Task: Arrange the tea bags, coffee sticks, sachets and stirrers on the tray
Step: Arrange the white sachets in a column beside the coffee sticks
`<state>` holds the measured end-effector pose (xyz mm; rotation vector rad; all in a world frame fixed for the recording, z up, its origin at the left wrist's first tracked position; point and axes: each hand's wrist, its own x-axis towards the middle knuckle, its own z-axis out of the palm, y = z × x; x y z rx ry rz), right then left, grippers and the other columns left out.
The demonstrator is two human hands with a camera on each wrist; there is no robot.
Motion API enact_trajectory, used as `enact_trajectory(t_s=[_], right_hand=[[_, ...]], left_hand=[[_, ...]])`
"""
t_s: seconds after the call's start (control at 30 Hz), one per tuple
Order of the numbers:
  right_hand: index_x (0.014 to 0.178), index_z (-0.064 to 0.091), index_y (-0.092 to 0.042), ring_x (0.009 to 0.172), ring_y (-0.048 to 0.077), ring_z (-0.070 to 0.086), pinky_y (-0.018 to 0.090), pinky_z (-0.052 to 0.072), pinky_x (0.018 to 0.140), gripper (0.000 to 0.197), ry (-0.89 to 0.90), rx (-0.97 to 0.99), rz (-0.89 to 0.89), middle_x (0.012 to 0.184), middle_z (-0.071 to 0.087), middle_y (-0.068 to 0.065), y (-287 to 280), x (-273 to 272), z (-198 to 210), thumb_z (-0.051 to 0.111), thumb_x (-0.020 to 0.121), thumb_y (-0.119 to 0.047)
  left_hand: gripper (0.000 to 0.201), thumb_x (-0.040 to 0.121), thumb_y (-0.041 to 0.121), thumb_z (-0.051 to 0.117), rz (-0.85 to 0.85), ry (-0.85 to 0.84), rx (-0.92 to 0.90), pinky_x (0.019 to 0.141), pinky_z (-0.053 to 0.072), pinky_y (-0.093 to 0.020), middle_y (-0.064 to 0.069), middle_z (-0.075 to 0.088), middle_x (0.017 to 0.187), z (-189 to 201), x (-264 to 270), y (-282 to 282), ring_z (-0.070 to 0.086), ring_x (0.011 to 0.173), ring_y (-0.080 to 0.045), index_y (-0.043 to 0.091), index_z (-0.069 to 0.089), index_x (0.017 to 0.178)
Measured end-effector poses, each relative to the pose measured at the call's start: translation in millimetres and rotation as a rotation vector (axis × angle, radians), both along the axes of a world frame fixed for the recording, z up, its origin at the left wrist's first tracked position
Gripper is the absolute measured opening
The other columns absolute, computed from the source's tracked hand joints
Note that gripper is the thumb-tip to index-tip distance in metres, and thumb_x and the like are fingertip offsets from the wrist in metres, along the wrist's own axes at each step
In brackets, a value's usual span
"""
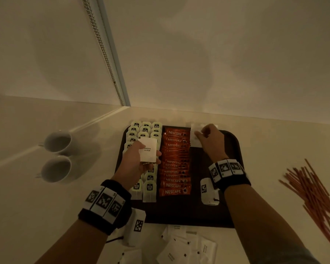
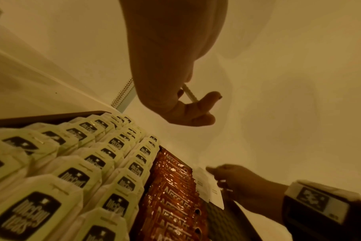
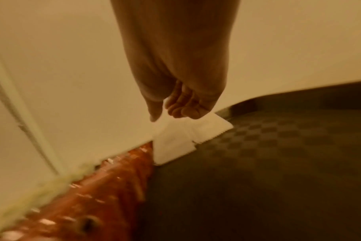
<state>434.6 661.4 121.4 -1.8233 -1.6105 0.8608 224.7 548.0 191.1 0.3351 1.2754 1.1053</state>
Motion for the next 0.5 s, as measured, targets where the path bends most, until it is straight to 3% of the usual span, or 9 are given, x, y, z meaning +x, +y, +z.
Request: enact_trajectory(t_s=[0.13,0.2,0.3,0.4,0.5], right_hand=[[0.107,0.058,-0.024,0.093,0.010,0.060,0.021,0.050,0.075,0.023,0.375,-0.159,0.399,0.098,0.062,-0.007,-31.3,-39.4,49.9,0.063,0.087,-0.033],[0.112,0.056,-0.031,0.089,0.008,0.061,0.020,0.052,0.076,0.026,0.445,-0.188,0.550,0.097,0.060,-0.003,-44.2,-51.1,60.1,0.063,0.087,-0.028],[0.109,0.061,-0.025,0.083,0.018,0.060,0.024,0.052,0.070,0.019,0.375,-0.068,0.505,0.090,0.058,0.000,-49.7,-55.0,57.3,0.061,0.090,-0.022],[0.098,0.062,-0.017,0.089,0.024,0.062,0.034,0.054,0.077,0.009,0.373,-0.063,0.414,0.093,0.063,0.004,-54.4,-50.4,52.3,0.061,0.089,-0.019],[0.090,0.061,-0.017,0.090,0.024,0.064,0.037,0.056,0.082,0.005,0.409,-0.132,0.392,0.096,0.066,0.007,-62.0,-44.9,50.8,0.063,0.088,-0.021]], left_hand=[[0.022,0.094,0.005,0.043,-0.227,0.244,0.036,0.052,0.042,-0.025,-0.011,0.068,0.084,-2.1,4.6,4.1,0.062,0.061,-0.017,0.021,0.056,0.098],[0.016,0.093,0.008,0.050,-0.303,0.352,0.086,0.062,0.046,-0.030,-0.010,0.067,0.091,-2.9,6.8,5.2,0.062,0.068,-0.018,0.019,0.060,0.100],[0.014,0.091,0.010,0.059,-0.255,0.474,0.155,0.054,0.045,-0.019,-0.002,0.067,0.081,-3.4,4.5,8.6,0.058,0.057,-0.006,0.013,0.066,0.103],[0.013,0.089,0.014,0.063,-0.170,0.588,0.204,0.051,0.039,-0.016,0.004,0.060,0.065,-5.7,1.0,12.6,0.050,0.048,0.002,0.009,0.069,0.100],[0.016,0.089,0.019,0.064,-0.111,0.651,0.257,0.053,0.040,-0.013,0.006,0.061,0.069,-5.7,2.3,14.8,0.053,0.051,0.006,0.011,0.070,0.102]])
